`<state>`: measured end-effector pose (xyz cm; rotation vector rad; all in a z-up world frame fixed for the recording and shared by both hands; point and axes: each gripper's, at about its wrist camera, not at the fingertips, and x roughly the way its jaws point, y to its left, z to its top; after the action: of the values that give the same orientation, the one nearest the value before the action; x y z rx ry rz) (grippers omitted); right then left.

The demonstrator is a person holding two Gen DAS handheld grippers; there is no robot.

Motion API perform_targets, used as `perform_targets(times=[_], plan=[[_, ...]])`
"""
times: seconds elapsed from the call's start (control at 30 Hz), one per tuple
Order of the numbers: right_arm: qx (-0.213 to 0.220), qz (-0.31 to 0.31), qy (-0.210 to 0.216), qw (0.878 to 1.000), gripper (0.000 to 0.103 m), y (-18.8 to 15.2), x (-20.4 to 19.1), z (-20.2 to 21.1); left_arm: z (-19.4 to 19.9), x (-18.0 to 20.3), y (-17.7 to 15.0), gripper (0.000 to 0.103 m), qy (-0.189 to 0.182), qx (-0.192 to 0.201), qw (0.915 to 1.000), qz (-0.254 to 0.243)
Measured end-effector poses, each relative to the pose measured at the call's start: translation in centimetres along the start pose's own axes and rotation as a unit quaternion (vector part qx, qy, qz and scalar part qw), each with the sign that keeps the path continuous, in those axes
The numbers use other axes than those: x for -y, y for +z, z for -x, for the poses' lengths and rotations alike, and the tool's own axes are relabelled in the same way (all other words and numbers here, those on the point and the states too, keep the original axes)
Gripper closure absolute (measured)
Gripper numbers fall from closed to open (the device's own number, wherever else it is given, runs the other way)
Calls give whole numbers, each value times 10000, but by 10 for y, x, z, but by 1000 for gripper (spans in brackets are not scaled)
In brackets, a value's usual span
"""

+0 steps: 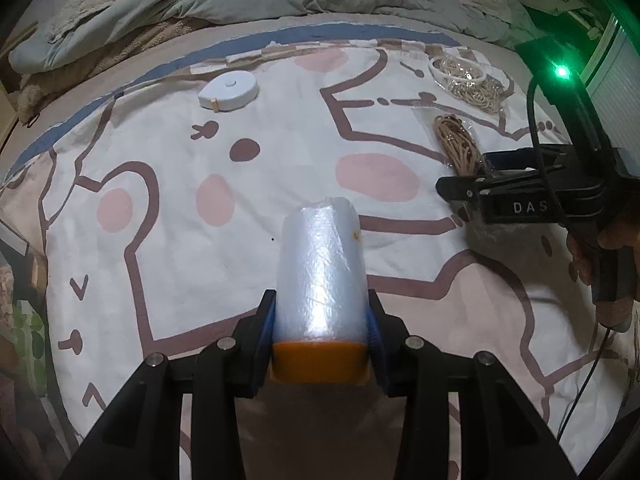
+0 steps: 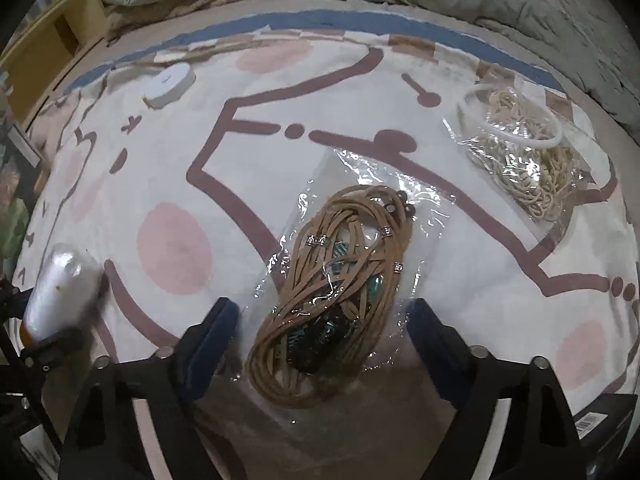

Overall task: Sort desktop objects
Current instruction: 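Grasp the film roll with the left tool while the right tool grasps the bagged brown cable, then carry the film roll with the left tool while the right tool carries the cable to the bin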

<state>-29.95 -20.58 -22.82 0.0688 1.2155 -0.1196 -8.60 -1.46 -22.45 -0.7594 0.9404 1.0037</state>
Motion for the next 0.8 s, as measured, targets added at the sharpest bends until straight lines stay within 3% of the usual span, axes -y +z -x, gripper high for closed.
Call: perform_targets(times=[0.07, 0.17, 0.47, 0.8], plan=[[76, -26, 38, 10000, 41, -1, 3, 4, 1, 0, 1, 62, 6, 25, 10000, 15], [188, -86, 139, 9997, 53, -2, 8, 11, 5, 0, 1, 62, -4, 64, 10000, 45], [311, -116, 110, 9994, 54, -10, 17, 29, 25, 2, 1, 62, 41, 251, 9996, 120], [844, -277, 172, 9959, 54, -15, 16, 94, 74, 1, -5, 62, 0, 551, 9979, 351]])
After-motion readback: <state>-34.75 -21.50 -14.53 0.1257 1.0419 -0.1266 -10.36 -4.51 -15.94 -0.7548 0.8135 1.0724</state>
